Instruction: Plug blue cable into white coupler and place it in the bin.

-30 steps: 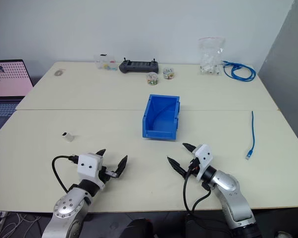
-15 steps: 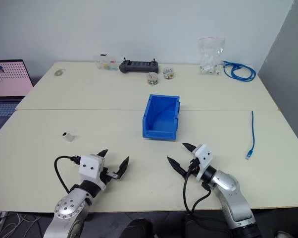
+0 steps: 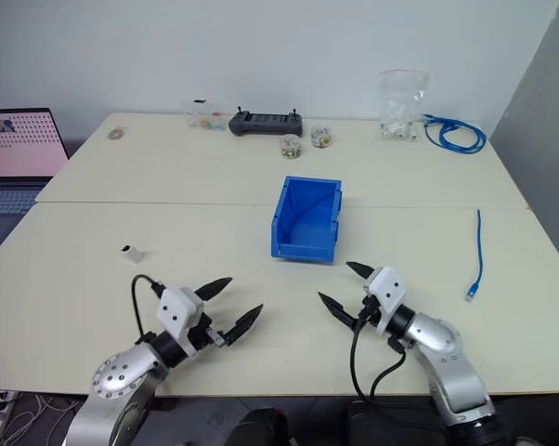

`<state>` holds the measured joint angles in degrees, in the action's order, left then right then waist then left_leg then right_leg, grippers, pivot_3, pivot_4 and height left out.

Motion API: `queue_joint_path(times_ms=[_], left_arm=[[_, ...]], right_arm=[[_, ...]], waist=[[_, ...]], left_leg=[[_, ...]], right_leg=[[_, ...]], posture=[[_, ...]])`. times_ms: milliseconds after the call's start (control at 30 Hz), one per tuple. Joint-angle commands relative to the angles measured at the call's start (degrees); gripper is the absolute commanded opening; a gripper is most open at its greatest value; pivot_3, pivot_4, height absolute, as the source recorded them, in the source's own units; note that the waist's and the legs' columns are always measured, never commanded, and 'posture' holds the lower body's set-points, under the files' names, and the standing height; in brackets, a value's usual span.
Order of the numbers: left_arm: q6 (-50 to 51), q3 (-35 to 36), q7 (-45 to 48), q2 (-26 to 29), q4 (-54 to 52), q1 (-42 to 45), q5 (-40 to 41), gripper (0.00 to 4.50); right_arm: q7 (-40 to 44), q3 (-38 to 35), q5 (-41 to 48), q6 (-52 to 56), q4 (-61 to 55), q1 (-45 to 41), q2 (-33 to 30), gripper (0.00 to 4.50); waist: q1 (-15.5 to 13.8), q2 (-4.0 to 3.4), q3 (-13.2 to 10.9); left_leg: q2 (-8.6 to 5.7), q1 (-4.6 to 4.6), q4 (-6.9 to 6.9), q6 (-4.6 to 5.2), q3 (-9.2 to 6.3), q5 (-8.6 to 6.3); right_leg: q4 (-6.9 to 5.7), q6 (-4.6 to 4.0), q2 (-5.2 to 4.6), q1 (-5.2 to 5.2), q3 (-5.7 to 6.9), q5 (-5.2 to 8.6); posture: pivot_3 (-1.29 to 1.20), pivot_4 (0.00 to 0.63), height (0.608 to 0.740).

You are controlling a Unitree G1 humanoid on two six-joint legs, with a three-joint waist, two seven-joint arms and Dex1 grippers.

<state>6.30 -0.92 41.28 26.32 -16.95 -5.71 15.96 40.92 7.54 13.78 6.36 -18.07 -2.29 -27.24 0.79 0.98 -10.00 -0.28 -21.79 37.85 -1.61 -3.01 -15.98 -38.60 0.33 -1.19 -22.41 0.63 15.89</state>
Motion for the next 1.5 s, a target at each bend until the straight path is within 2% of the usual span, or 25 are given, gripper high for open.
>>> queue_joint_path(times_ms=[33, 133, 267, 433, 500, 733, 933, 1100, 1300, 1500], left_arm=[[6.14, -2.51, 6.49, 3.00, -3.12, 4.85, 5.28, 4.50], [10.40, -4.85, 9.93, 5.49, -4.03, 9.45, 6.53, 4.50], [14.03, -7.73, 13.08, 8.08, -4.21, 13.14, 6.30, 4.50], [14.18, -9.21, 12.13, 6.83, -2.73, 16.33, 4.65, 4.50], [14.35, -10.05, 11.85, 6.51, -2.72, 16.99, 3.92, 4.50], [14.26, -12.38, 11.20, 5.96, -3.17, 17.51, 1.54, 4.50], [14.45, -13.11, 10.63, 5.38, -3.19, 18.25, 0.62, 4.50], [14.49, -13.34, 10.40, 5.40, -3.26, 18.50, -0.02, 4.50], [14.43, -13.04, 10.62, 5.77, -3.19, 18.78, -0.59, 4.50], [13.32, -12.53, 11.17, 7.56, -2.31, 18.53, -2.08, 4.50]], right_arm=[[5.76, -7.10, 3.06, 2.80, -5.78, -1.40, -9.06, 4.44], [13.20, -12.35, 4.46, 4.90, -2.64, -2.81, -20.11, 4.44], [24.79, -14.49, 1.94, -0.47, 8.97, -4.55, -33.33, 4.44], [32.58, -7.83, -8.99, -14.08, 28.14, -11.56, -42.47, 4.44], [34.45, -2.73, -15.22, -20.04, 36.24, -18.42, -42.97, 4.44], [34.94, 11.89, -33.65, -35.52, 60.67, -40.19, -38.12, 4.44], [32.59, 18.30, -41.46, -43.03, 72.10, -50.65, -32.53, 4.44], [31.40, 21.59, -45.81, -46.56, 78.12, -55.56, -29.57, 4.44], [31.64, 24.24, -48.63, -49.33, 82.17, -58.42, -26.72, 2.72], [34.46, 22.25, -45.16, -49.60, 82.82, -58.24, -23.56, 1.36]], waist=[[-0.30, 0.05, -0.06], [-0.39, 0.06, -0.27], [-0.36, 0.12, -0.41], [-0.35, 0.08, -0.62], [-0.09, 0.06, -0.65], [0.82, -0.06, -0.79], [0.82, -0.09, -0.82], [0.76, -0.09, -0.82], [0.90, -0.07, -0.81], [1.28, 0.06, -0.75]], left_leg=[[0.00, 0.01, 0.00, 0.00, -0.01, 0.00], [0.01, 0.02, 0.02, 0.00, 0.00, 0.00], [0.01, 0.03, -0.02, 0.01, 0.02, 0.00], [0.06, 0.04, 0.02, 0.01, 0.09, 0.00], [0.05, 0.08, 0.05, 0.02, 0.15, 0.01], [0.06, 0.13, 0.00, 0.00, 0.18, 0.02], [0.03, 0.12, 0.03, -0.01, 0.23, 0.02], [0.02, 0.12, 0.07, -0.01, 0.19, 0.02], [0.02, 0.17, 0.12, -0.01, 0.22, 0.03], [0.06, 0.41, 0.11, -0.01, 0.29, 0.03]], right_leg=[[0.02, 0.00, 0.00, 0.01, 0.01, 0.00], [0.01, 0.01, 0.01, 0.03, 0.02, 0.00], [0.04, 0.00, 0.03, 0.04, 0.02, 0.00], [0.06, 0.00, 0.03, 0.05, -0.01, 0.00], [0.06, 0.00, 0.01, 0.05, -0.05, 0.00], [-0.01, -0.19, 0.03, 0.06, -0.09, -0.10], [-0.03, -0.31, -0.01, 0.04, -0.16, -0.17], [-0.06, -0.31, -0.02, 0.05, -0.14, -0.17], [-0.09, -0.31, -0.03, 0.10, -0.17, -0.19], [-0.22, -0.32, 0.00, 0.22, -0.25, -0.19]], posture=[[0.00, 0.150, 0.740], [0.00, 0.150, 0.740], [0.00, 0.150, 0.740], [0.00, 0.150, 0.740], [0.00, 0.150, 0.740], [0.00, 0.150, 0.740], [0.00, 0.150, 0.740], [0.00, 0.150, 0.740], [0.00, 0.150, 0.740], [0.00, 0.150, 0.740]])
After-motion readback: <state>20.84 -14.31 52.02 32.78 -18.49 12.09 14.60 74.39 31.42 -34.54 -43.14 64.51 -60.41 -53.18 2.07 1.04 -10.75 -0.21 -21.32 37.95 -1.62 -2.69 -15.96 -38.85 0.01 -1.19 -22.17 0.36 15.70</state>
